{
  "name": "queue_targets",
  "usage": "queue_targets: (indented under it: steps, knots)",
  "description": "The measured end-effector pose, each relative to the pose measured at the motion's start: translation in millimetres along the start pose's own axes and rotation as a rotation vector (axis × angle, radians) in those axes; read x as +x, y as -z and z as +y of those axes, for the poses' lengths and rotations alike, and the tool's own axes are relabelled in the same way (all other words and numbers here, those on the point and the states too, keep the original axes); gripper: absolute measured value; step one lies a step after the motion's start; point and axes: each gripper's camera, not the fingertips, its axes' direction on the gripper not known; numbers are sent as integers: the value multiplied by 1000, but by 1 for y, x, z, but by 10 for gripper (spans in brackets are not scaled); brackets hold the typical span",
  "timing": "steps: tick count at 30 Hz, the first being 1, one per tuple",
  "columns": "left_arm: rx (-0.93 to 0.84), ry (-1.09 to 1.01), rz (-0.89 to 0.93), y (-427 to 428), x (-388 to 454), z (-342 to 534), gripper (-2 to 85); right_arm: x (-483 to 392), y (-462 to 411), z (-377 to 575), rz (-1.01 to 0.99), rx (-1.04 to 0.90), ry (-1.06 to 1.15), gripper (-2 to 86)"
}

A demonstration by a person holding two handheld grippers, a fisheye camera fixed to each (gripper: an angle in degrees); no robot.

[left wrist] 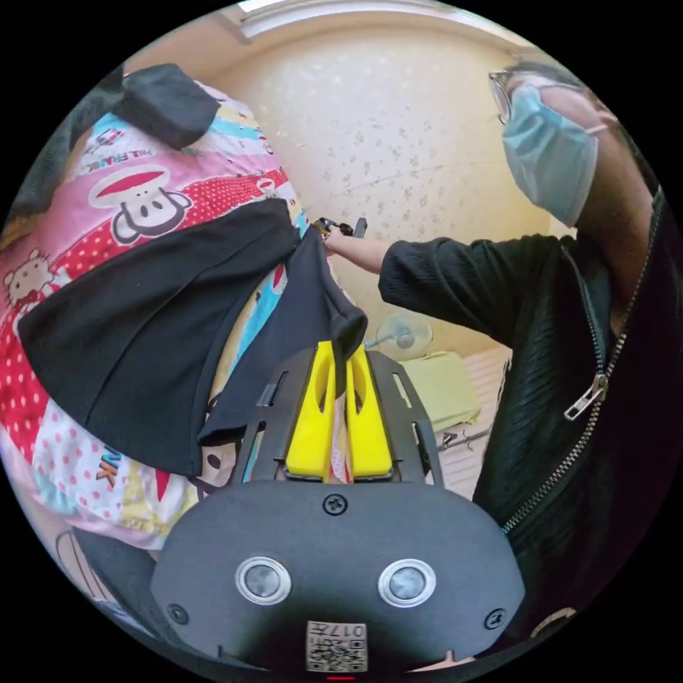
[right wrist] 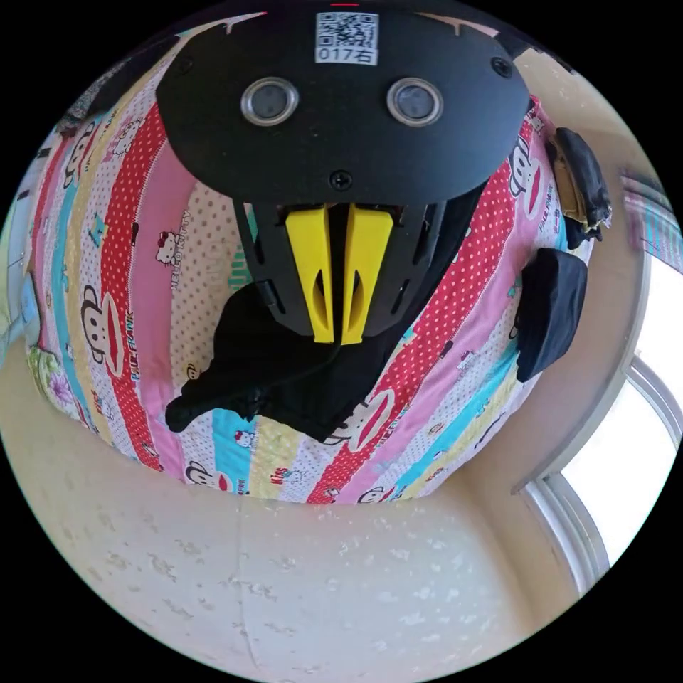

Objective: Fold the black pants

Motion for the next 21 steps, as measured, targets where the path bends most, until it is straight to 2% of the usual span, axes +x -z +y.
queue_targets:
  steps: [3, 6, 10, 15, 19, 21]
  knots:
    - [97, 149, 14, 31, -69, 17, 1, -80, -40, -9, 137, -72, 76, 36]
    - [168, 273, 43, 56, -143, 30, 1, -129, -78, 5, 249, -92, 38, 48]
    - [113, 339, 56, 66, -221, 34, 1, -172, -76, 37, 239, 50, 99, 52]
    - [48, 374, 152, 59, -276, 37, 1, -197, -28, 104, 71, 18, 396, 62]
    - [-1, 362, 70, 52, -282, 40, 1, -147, 37, 212, -282, -130, 265, 67]
    - [-29, 364, 46, 45, -286, 45, 4, -126, 50, 272, -383, -216, 204, 70]
